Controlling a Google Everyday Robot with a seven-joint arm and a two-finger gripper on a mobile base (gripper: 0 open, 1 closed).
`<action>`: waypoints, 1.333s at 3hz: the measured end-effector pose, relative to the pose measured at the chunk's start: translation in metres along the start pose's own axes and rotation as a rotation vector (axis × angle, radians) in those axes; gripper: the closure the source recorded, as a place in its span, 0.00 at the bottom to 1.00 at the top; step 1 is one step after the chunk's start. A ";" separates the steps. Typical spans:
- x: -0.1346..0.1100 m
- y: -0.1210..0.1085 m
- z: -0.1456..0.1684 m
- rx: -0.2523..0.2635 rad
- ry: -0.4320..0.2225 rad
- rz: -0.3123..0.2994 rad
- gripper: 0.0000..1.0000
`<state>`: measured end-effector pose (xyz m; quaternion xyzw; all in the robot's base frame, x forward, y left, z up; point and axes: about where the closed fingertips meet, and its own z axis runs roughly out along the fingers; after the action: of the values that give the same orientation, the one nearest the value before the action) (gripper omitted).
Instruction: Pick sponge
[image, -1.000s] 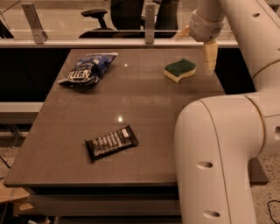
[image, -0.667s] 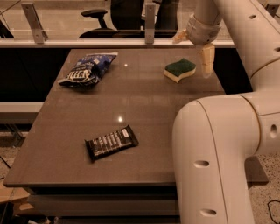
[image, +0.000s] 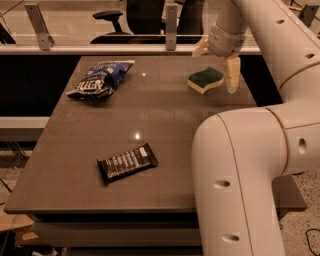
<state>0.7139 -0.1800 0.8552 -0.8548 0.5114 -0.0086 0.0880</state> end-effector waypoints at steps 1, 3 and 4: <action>-0.003 0.000 0.009 -0.017 -0.015 -0.013 0.00; -0.003 0.003 0.019 -0.036 -0.036 -0.014 0.00; -0.003 0.001 0.032 -0.052 -0.048 -0.021 0.00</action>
Offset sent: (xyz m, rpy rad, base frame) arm -0.0572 -0.0139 0.0028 -0.0363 0.3067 0.0627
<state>0.7148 -0.1734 0.8240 -0.8622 0.5000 0.0245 0.0778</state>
